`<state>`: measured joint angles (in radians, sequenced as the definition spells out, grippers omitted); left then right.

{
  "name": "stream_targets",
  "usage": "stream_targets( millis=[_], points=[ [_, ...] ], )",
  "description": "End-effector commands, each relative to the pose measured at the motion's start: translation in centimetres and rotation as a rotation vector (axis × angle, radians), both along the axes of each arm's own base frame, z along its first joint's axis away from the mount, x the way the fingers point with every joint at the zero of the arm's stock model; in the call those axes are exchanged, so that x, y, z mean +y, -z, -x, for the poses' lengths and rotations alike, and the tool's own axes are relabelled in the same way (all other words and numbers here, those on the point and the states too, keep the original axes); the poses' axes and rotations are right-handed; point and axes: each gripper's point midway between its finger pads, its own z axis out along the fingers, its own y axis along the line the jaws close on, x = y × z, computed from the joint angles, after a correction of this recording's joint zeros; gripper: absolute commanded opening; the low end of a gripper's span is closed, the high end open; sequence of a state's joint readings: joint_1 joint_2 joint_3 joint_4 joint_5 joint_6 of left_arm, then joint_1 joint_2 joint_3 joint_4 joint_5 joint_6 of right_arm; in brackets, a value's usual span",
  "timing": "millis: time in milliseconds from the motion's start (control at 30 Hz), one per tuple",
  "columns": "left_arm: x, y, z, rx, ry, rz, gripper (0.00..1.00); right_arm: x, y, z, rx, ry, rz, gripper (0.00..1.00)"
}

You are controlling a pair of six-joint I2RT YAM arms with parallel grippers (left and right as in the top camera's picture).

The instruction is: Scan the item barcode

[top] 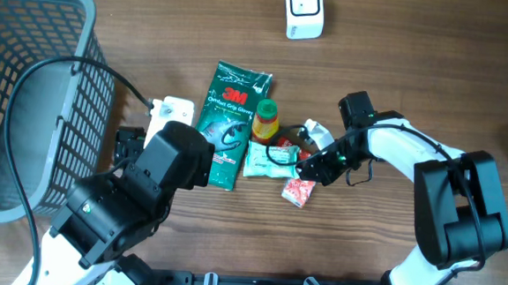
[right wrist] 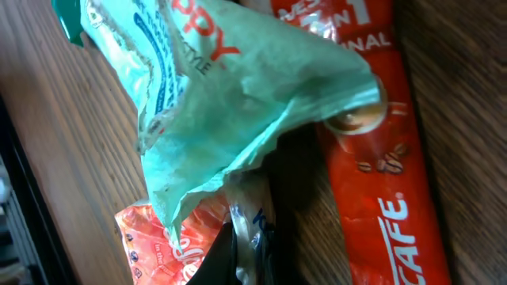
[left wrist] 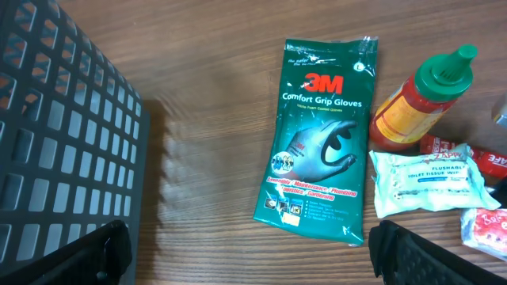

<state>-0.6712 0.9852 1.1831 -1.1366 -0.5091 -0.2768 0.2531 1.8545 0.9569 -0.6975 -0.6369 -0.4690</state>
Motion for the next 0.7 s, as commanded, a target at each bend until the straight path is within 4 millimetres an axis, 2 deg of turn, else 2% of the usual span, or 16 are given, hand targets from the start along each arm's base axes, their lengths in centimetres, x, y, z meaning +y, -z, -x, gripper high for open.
stream_targets(
  millis=[0,200,467,600,667],
  points=[
    [0.0,-0.1,0.0,-0.004,-0.014,0.020,1.00,-0.4,0.5,-1.6,0.057,0.128,0.087,0.04],
    [0.0,-0.1,0.0,-0.004,-0.013,0.020,1.00,-0.5,-1.6,-3.1,0.141,0.276,0.109,0.04],
    [0.0,-0.1,0.0,-0.004,-0.014,0.020,1.00,-1.9,-4.7,-4.4,0.362,0.585,0.170,0.04],
    [0.0,-0.1,0.0,-0.004,-0.013,0.020,1.00,-3.1,-5.0,-5.0,0.401,0.670,0.173,0.04],
    [0.0,-0.1,0.0,-0.004,-0.014,0.020,1.00,-3.8,-4.9,-5.9,0.387,0.715,0.168,0.05]
  ],
)
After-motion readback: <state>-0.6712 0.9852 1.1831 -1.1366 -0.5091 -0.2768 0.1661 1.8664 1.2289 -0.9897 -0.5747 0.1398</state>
